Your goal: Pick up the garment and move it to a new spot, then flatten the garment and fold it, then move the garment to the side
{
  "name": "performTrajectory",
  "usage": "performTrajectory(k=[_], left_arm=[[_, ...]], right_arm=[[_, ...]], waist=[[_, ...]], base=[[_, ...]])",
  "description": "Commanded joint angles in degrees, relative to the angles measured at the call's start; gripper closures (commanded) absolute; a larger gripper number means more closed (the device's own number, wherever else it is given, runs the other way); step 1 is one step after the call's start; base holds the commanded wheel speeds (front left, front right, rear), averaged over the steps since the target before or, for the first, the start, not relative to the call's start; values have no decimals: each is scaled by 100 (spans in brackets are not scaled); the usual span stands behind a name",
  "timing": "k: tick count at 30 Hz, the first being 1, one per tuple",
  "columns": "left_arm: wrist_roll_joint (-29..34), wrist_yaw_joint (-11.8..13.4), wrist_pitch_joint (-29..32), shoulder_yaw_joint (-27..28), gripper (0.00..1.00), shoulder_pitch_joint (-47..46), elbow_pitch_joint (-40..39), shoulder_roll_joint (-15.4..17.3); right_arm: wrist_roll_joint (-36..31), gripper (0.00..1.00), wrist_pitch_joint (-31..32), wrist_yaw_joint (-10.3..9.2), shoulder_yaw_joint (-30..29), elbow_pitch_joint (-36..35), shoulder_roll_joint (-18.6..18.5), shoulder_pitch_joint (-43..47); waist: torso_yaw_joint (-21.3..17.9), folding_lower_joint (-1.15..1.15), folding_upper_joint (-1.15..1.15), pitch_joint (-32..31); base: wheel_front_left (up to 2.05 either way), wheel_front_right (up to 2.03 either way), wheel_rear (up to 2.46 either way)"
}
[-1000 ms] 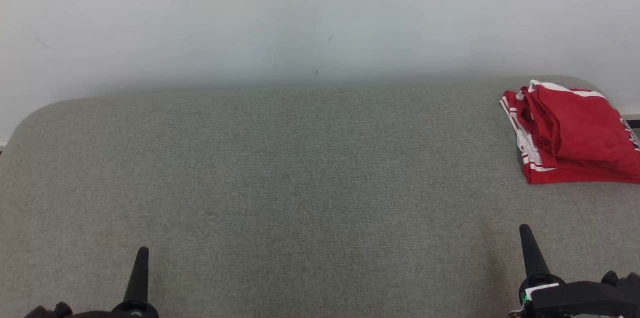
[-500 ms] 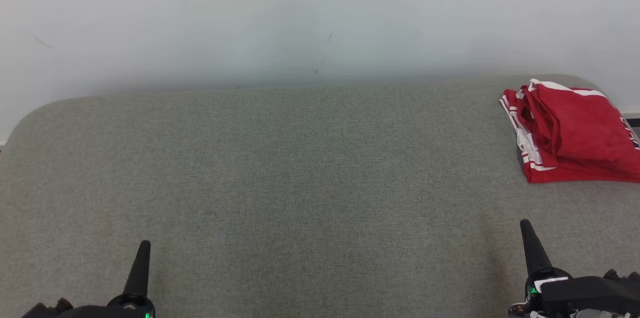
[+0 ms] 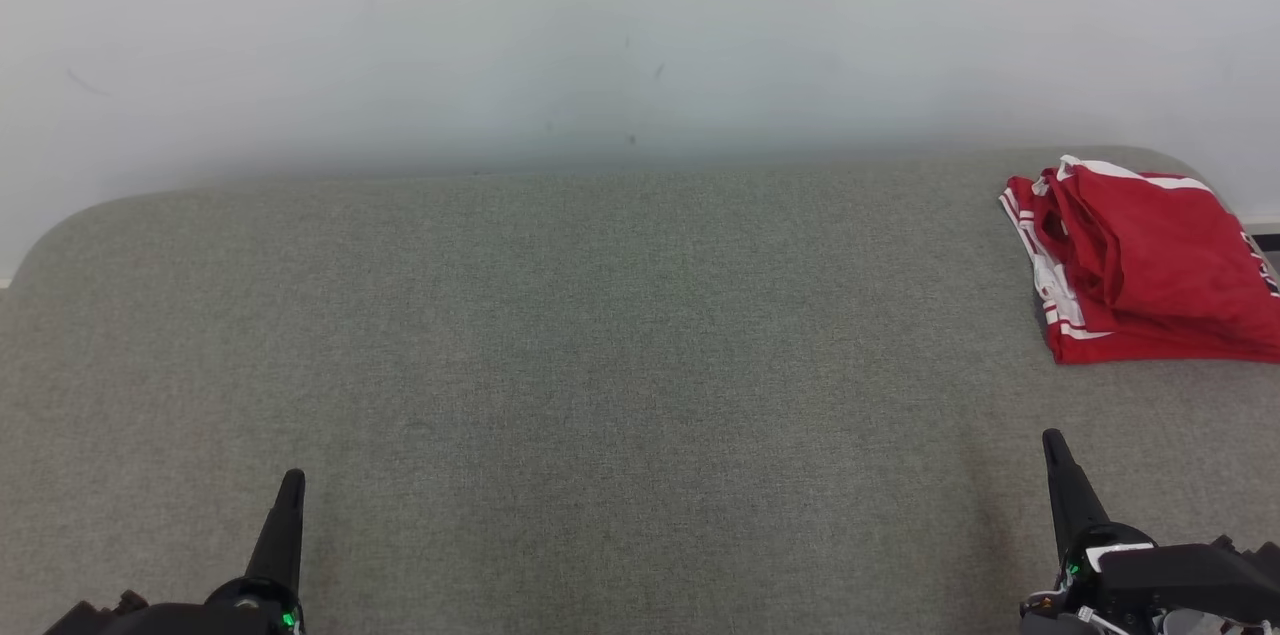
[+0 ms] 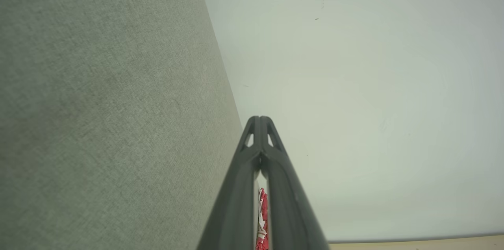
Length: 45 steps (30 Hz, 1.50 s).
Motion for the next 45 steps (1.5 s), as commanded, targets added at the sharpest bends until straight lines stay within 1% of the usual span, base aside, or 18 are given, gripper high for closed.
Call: performTrajectory(k=[1, 25, 45], left_arm=[[-124, -39, 21, 20, 100, -101, -8, 30], [-1069, -43, 279, 25, 100, -208, 30, 34], [-1057, -43, 280, 24, 100, -200, 28, 33]], right_arm=[[101, 100, 40, -11, -23, -16, -13, -67], [1061, 100, 289, -13, -129, 48, 10, -175], [1022, 100, 302, -13, -150, 48, 30, -177]], waist=[[0, 0, 0, 1], [-8, 0, 0, 32], [-8, 0, 0, 32]], base=[[0, 0, 0], [0, 0, 0], [0, 0, 0]])
